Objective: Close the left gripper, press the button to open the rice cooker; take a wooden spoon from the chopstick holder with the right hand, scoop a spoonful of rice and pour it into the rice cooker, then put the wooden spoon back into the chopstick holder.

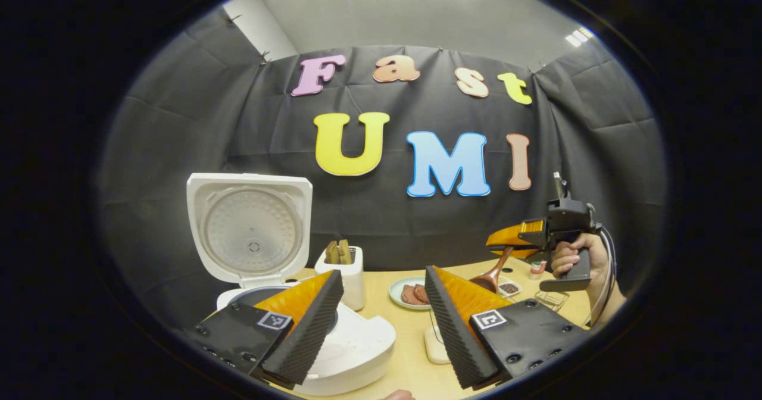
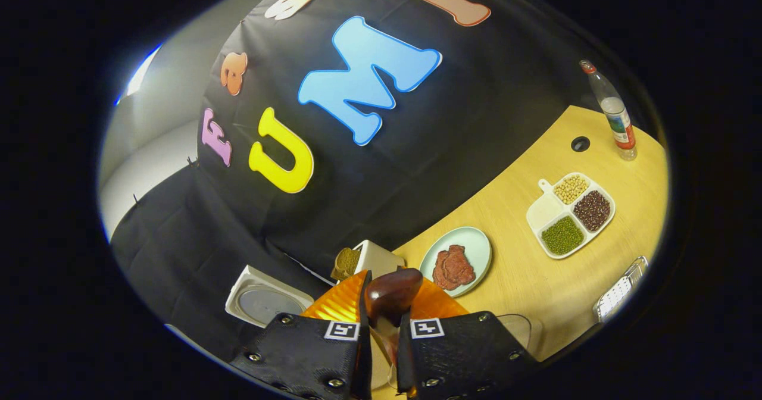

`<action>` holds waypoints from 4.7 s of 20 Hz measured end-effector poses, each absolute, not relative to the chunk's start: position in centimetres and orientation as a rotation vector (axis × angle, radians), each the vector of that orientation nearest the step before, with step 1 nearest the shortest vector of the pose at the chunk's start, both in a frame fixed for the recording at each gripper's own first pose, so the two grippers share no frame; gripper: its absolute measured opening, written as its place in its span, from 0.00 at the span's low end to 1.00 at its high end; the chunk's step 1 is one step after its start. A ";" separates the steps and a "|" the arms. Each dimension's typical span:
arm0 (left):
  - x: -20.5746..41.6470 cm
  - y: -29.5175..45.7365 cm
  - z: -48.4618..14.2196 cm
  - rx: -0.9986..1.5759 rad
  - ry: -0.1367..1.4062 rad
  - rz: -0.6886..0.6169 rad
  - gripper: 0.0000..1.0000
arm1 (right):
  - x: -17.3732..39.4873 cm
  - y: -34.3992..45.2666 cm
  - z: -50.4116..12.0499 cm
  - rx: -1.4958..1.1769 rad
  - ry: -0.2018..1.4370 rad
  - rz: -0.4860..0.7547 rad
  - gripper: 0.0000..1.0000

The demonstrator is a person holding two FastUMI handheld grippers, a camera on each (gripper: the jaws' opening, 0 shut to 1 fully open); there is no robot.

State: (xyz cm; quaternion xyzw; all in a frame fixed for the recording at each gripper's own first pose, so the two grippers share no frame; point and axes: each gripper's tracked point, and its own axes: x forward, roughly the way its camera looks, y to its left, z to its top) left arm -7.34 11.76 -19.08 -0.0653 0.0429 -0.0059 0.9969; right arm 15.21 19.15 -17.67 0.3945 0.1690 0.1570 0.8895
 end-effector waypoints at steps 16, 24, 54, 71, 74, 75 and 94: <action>-10.2 17.8 -16.8 -0.101 0.062 0.060 0.94 | 16.3 35.1 -10.1 0.874 0.351 0.518 0.17; -11.9 20.1 -17.2 -0.094 0.065 0.093 0.94 | 15.9 43.9 -10.5 0.734 0.361 0.593 0.17; -14.1 20.9 -17.1 -0.092 0.049 0.095 0.94 | 12.8 56.2 -11.4 0.107 0.259 0.668 0.17; -14.9 20.9 -16.8 -0.094 0.040 0.104 0.94 | 11.4 57.5 -11.3 -0.093 0.214 0.700 0.16; -15.1 20.8 -16.9 -0.093 0.046 0.107 0.94 | 11.3 57.8 -11.3 -0.150 0.204 0.713 0.17; -15.4 20.9 -16.9 -0.094 0.047 0.109 0.94 | 11.3 58.0 -11.1 -0.167 0.197 0.714 0.17; -16.0 20.6 -15.7 -0.092 0.036 0.135 0.94 | 10.5 52.2 -8.1 -0.086 0.173 0.709 0.17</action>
